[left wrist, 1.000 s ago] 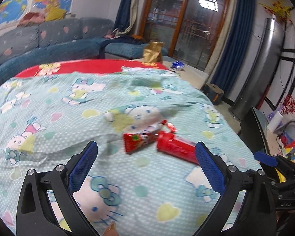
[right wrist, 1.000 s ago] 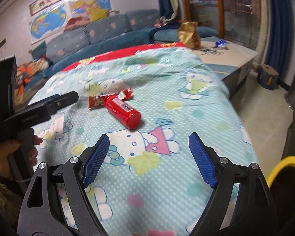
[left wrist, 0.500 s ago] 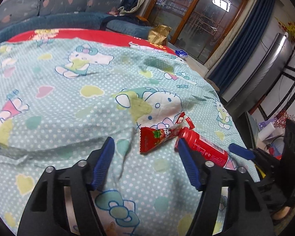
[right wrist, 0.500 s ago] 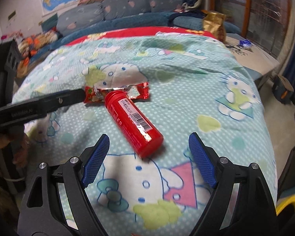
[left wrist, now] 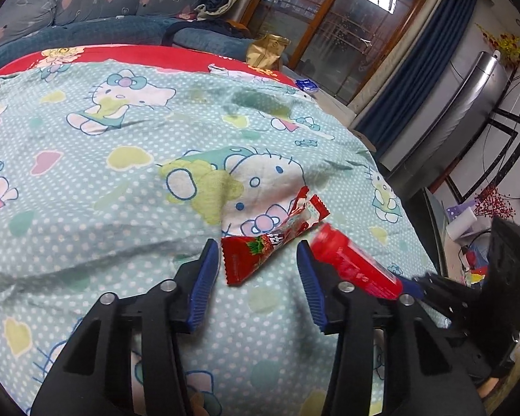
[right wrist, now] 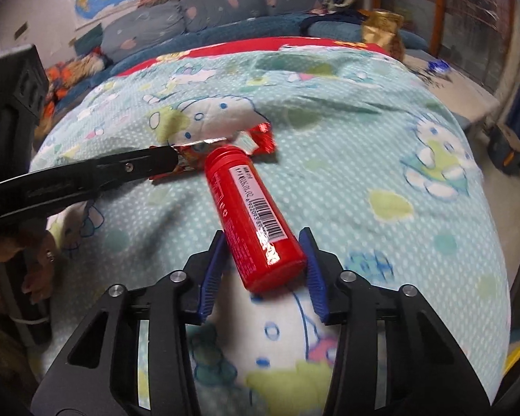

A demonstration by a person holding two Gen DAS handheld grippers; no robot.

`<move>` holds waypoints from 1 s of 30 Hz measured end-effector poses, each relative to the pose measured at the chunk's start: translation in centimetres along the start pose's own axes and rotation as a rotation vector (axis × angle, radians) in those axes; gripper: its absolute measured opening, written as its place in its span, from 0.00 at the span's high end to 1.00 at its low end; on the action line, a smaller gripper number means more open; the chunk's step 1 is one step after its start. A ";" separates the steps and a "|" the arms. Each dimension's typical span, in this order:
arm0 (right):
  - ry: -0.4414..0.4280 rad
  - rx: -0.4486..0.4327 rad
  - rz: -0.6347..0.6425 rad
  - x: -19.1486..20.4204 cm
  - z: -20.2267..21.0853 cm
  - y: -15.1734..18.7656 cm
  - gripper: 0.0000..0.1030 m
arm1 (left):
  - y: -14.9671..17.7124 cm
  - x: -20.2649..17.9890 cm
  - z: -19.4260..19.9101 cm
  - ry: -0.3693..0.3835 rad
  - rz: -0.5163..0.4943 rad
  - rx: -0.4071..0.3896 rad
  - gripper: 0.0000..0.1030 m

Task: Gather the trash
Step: 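Grasp the red chocolate wrapper with the left gripper while the right grasps the red tube, then carry the red wrapper and red tube in both grippers over the yellow bin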

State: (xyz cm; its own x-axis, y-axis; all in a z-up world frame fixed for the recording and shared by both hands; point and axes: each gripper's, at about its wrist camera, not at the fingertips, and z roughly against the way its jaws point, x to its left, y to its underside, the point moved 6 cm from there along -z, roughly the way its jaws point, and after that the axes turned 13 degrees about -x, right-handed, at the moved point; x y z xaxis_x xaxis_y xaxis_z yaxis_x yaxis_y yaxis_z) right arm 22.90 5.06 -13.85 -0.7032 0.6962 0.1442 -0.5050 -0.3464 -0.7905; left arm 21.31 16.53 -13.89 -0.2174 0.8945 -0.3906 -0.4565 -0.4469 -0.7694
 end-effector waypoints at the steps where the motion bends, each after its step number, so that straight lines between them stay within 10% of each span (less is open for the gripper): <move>1: 0.005 -0.006 -0.022 -0.2 0.4 0.3 0.67 | 0.1 0.0 0.0 0.001 -0.002 0.002 0.61; 11: 0.020 -0.074 -0.189 -2.3 5.2 2.9 0.70 | 1.0 -2.7 -0.3 0.034 -0.032 0.011 0.91; 30: 0.113 -0.246 -0.302 -6.5 13.5 2.8 0.73 | 2.2 -11.7 3.2 0.166 -0.156 -0.022 0.93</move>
State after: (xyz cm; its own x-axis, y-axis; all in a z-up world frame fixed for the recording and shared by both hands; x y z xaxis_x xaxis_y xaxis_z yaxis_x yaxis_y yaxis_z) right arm 19.29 -8.98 -8.98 -0.4749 0.8133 0.3361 -0.5363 0.0353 -0.8433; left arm 20.03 5.15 -9.39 -0.0001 0.9397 -0.3420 -0.4546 -0.3046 -0.8370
